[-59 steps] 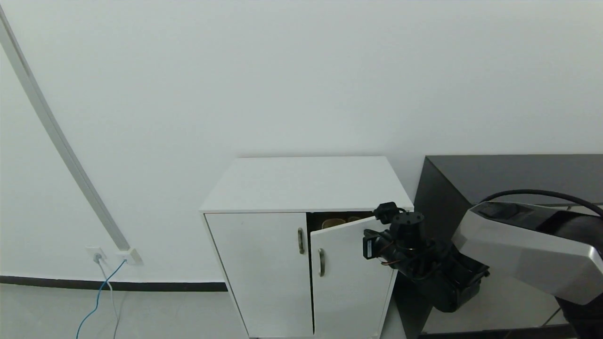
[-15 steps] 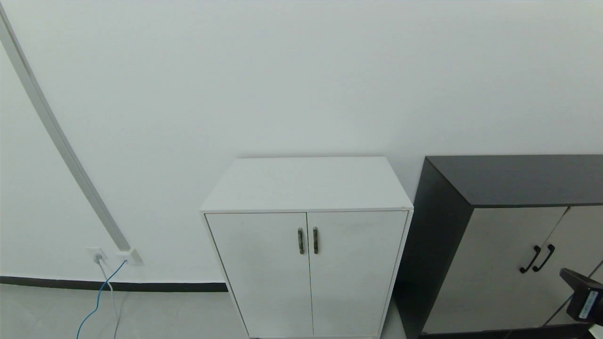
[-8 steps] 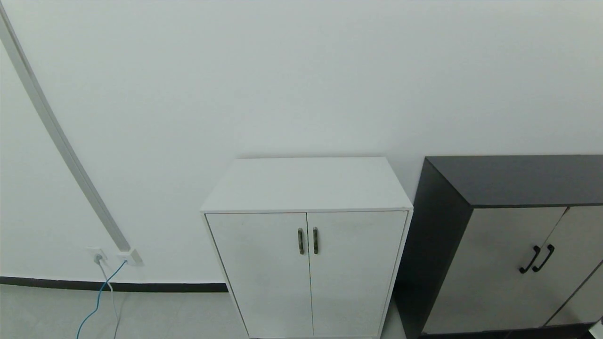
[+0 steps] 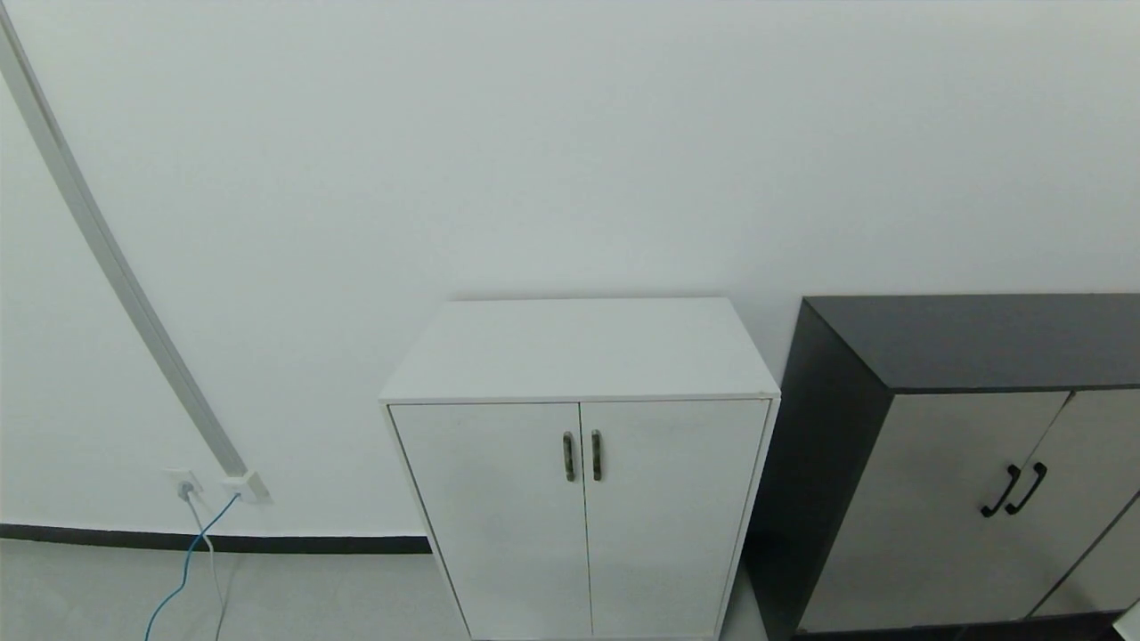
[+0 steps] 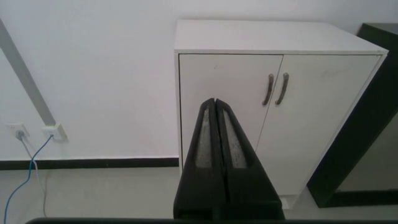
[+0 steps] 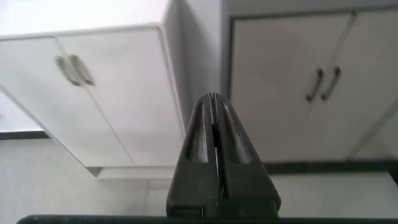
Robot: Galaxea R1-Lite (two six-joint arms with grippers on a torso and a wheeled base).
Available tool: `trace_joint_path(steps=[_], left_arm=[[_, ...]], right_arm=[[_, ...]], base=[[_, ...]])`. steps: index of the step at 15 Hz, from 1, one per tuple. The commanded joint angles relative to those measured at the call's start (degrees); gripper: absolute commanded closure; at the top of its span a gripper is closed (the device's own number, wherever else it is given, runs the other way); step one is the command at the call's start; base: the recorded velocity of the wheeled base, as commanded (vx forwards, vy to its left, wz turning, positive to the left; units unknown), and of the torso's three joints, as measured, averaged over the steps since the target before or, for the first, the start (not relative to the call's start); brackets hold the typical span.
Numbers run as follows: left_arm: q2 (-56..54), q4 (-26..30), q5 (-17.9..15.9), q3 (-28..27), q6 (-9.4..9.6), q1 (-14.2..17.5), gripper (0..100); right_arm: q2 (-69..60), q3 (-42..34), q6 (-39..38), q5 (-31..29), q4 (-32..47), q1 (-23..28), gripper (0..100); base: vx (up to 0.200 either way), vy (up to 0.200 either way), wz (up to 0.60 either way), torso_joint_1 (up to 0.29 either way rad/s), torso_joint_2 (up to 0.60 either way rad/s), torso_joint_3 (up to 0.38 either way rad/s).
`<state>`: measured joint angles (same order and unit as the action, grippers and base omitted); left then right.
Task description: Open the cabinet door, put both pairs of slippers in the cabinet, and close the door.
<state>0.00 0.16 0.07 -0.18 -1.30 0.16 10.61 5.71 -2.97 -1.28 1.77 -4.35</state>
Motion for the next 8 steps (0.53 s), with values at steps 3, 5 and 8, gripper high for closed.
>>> trace_joint_path(steps=[3, 5, 8], left_arm=[[0.09, 0.02, 0.01, 0.01, -0.01, 0.02, 100], [0.09, 0.02, 0.01, 0.01, -0.01, 0.02, 100], [0.09, 0.02, 0.01, 0.01, 0.07, 0.02, 100]], right_arm=[[-4.89, -1.40, 0.16, 0.75, 0.69, -0.13, 100], [-4.89, -1.93, 1.22, 0.84, 0.69, -0.13, 100], [-4.89, -3.60, 4.20, 0.75, 0.25, -0.13, 100]], base=[[0.000, 0.000, 0.00, 0.000, 0.00, 0.000], [0.000, 0.000, 0.00, 0.000, 0.00, 0.000], [0.000, 0.000, 0.00, 0.000, 0.00, 0.000]])
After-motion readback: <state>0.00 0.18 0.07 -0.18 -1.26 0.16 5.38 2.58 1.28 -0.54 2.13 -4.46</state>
